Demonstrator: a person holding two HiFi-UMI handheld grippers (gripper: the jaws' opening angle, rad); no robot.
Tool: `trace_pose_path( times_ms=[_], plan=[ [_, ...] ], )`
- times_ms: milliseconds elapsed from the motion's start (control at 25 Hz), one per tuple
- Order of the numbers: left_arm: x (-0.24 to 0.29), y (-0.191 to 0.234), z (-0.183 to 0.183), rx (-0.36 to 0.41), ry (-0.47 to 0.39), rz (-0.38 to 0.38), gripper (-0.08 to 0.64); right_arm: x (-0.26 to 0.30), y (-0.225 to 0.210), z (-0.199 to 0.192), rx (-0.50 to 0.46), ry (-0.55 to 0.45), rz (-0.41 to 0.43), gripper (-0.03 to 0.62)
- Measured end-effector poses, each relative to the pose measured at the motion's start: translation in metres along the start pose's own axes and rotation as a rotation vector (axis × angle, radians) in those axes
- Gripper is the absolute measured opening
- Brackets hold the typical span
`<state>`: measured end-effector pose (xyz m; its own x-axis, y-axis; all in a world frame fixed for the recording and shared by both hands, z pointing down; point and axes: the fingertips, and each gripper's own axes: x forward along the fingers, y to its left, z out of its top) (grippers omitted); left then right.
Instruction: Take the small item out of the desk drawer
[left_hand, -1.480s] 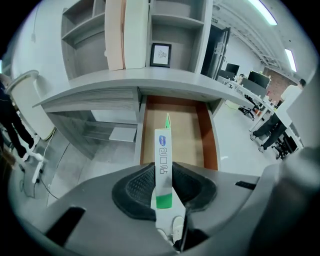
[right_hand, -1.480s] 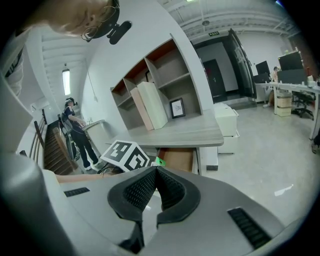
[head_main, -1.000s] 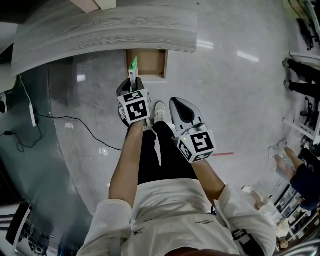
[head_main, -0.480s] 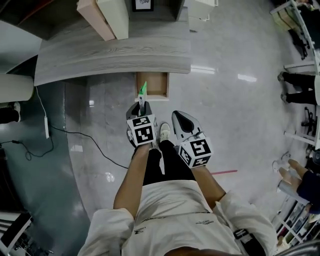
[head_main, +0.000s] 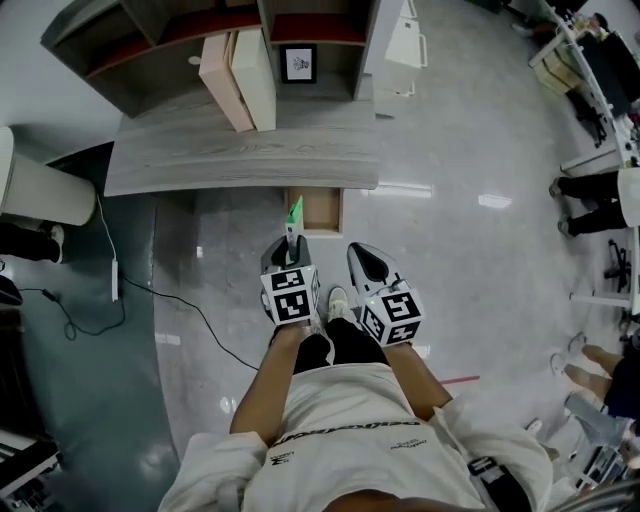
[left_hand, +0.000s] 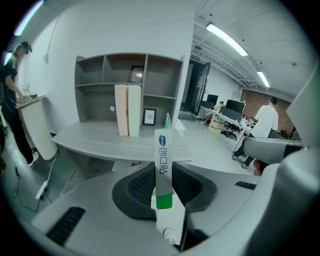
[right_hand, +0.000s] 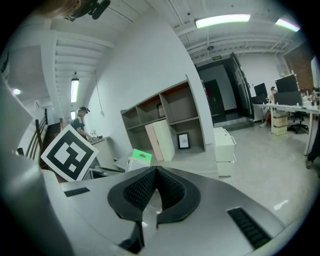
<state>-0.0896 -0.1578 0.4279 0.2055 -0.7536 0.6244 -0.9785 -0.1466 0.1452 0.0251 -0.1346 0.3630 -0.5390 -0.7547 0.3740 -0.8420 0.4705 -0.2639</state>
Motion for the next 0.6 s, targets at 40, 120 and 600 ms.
trace_pose_path(
  times_ms=[40,120,600],
  plan=[
    [-0.007,-0.001,0.005,0.004,-0.01,-0.001,0.101,-0.003,0.003,0.005,-0.004,-0.007,0.003,0.031],
    [-0.018,-0.004,0.016,0.01,-0.032,-0.002,0.1,-0.008,0.006,0.015,-0.013,-0.022,0.001,0.031],
    [-0.086,-0.026,0.071,0.044,-0.18,-0.053,0.1,-0.037,0.028,0.075,-0.039,-0.116,0.003,0.031]
  ],
)
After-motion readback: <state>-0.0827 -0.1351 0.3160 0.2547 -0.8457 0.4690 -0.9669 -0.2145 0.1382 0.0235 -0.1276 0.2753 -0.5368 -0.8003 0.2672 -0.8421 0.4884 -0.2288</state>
